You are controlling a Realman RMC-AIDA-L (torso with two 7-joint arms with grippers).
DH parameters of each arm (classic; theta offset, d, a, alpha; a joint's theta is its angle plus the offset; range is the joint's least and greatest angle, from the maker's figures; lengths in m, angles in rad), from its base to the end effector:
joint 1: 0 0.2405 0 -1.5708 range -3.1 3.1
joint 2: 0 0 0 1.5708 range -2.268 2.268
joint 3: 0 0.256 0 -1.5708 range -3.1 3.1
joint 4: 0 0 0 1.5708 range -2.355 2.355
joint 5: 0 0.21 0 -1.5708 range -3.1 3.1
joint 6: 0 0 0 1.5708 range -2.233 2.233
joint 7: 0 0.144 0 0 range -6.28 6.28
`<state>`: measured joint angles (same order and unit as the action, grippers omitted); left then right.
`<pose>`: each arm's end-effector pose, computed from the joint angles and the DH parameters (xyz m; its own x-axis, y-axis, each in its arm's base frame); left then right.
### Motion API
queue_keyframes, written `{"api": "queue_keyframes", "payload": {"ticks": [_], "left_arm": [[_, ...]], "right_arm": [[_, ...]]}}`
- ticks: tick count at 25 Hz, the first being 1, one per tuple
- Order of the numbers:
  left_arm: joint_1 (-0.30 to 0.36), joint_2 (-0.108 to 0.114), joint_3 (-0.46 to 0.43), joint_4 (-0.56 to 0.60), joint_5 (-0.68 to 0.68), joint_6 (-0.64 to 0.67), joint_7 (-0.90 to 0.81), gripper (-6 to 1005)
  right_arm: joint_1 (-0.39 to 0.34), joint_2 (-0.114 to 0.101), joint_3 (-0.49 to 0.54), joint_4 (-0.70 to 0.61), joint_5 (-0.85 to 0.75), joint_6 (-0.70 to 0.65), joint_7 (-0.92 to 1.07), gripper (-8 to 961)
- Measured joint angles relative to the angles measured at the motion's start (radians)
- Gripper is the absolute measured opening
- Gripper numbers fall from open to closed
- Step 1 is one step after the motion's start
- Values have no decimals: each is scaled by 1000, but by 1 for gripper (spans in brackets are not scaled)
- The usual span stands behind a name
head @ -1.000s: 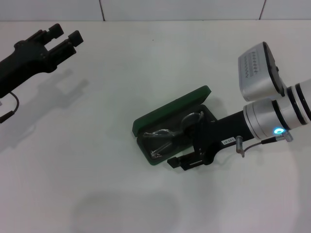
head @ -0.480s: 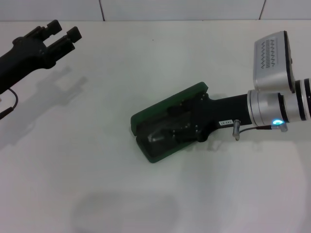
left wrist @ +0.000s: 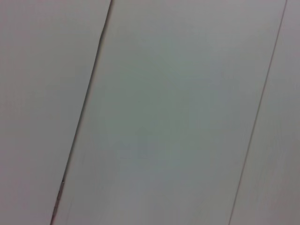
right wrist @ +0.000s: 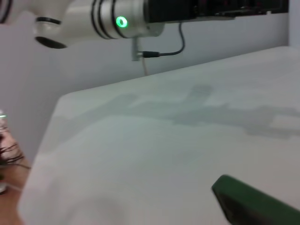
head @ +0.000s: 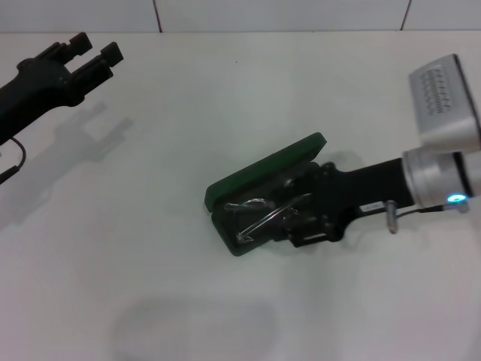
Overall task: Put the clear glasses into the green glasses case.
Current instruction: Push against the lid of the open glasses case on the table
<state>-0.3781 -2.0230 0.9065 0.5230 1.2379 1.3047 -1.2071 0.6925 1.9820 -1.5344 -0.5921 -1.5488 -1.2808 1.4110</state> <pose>-0.2961 0.3429 0.0422 0.5364 0.1685 0.8270 0.7098 -0.6201 -0.3340 0.1914 0.3506 -0.0661 0.9467 -0.1698 -0.2737 -0.1776 -0.9841 -0.0039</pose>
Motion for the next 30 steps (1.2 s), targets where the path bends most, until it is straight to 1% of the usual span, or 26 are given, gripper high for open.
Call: {"api": "queue_keyframes", "payload": {"ticks": [2,4,8,10,12,15,17,19,21,25,30], "left_arm": [[-1,1,0,0,0,-2,0,699],[-1,1,0,0,0,-3,0,699],[-1,1,0,0,0,-10,0,699],[-1,-1,0,0,0,-10,0,699],[-5,-3,0,-2,0,-11,0,699],[-13,-3,1,-7,0,-13,0,699],[-15,-4,2,-7,0,-21,3,699],[-16,-7,3,-9,1,-31,12,699],[-16,-11,4,-9,1,-37,27,699],[-10,-14,4,-10,2,-38,46,699],[-8,-14,4,-11,6,-40,48,699]], "right_arm": [[-17,-18,8,-21,-4,-28,14,627],[-36,-28,20,-44,-4,-42,18,627],[-76,-36,43,-92,-6,-55,18,627],[-88,-31,51,-110,-15,-59,17,627],[-78,-10,59,-116,-50,-62,17,627],[-56,32,59,-126,-107,-42,18,627],[-41,44,37,-131,-119,-16,19,627],[-28,47,0,-131,-104,22,19,627],[-21,47,-49,-134,-73,90,19,627],[-29,47,-128,-167,-24,218,16,627],[-52,46,-139,-197,15,241,-6,627]]}}
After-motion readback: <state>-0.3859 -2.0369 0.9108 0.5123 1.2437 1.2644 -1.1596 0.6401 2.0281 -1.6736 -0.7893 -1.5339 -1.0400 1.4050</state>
